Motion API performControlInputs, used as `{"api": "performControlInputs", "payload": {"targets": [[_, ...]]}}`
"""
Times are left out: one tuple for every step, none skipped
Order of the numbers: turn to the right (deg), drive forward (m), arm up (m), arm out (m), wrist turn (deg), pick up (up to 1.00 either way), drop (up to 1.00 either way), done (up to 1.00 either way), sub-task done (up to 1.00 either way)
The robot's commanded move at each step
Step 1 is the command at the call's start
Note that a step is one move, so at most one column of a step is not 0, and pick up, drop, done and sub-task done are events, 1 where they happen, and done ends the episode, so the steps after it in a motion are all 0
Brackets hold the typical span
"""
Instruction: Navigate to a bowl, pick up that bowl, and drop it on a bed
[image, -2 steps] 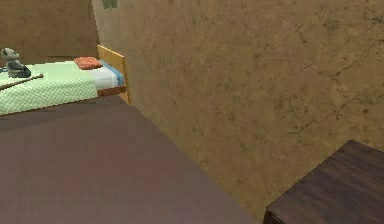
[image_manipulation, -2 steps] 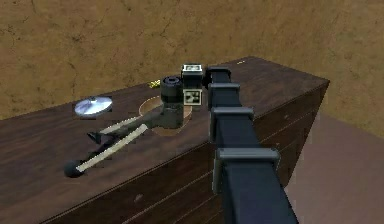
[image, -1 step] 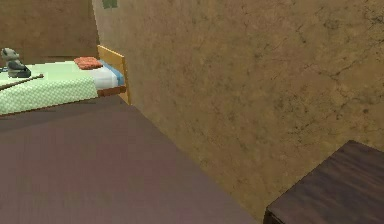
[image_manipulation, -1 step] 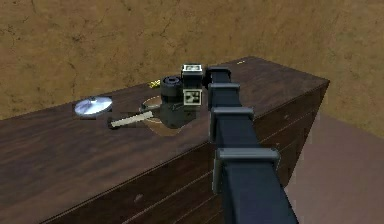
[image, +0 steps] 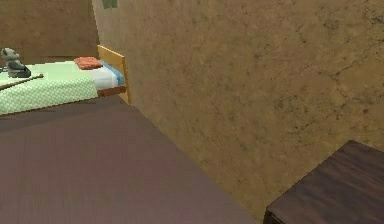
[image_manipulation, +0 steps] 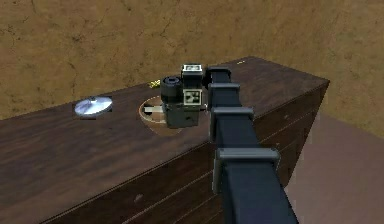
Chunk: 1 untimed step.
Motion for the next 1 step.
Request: {"api": "performControlInputs", "payload": {"targets": [[0.0,0.00,-0.04,0.00,0.0,0.00,0.00,0.00,0.00]]}}
